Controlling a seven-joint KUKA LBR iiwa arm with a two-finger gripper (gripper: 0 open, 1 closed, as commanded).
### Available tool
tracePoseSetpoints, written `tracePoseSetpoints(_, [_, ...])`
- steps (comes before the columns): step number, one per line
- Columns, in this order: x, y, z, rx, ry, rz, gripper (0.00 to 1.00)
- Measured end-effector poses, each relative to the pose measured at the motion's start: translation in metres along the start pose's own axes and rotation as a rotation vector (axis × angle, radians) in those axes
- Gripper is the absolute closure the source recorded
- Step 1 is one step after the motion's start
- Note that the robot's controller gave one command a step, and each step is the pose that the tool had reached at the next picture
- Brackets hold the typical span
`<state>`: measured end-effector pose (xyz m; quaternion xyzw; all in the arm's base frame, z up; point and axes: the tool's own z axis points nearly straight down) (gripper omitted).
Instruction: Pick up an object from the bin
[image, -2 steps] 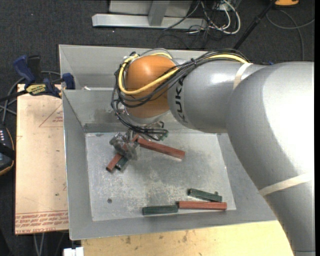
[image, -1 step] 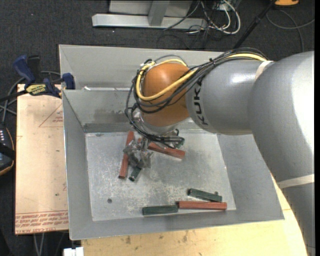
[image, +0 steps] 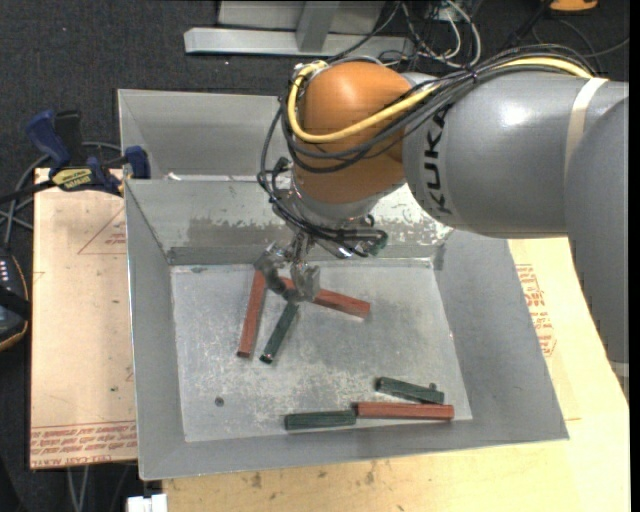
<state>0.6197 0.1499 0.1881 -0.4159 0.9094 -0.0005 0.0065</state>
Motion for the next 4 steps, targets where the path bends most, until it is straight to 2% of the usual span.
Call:
tracePoseSetpoints(1, [0.002,0.001,0.005,-0.006,0.007,0.000,0.00])
tracePoseSetpoints(2, [-0.015,0.024,0.122,-0.012,0.012,-0.228,0.00])
tracePoseSetpoints(3, [-0.017,0.022,0.117,-0.008,0.007,-0.226,1.00])
tracePoseSetpoints(4, [0.010,0.025,-0.033,-0.004,0.003,-0.472,1.00])
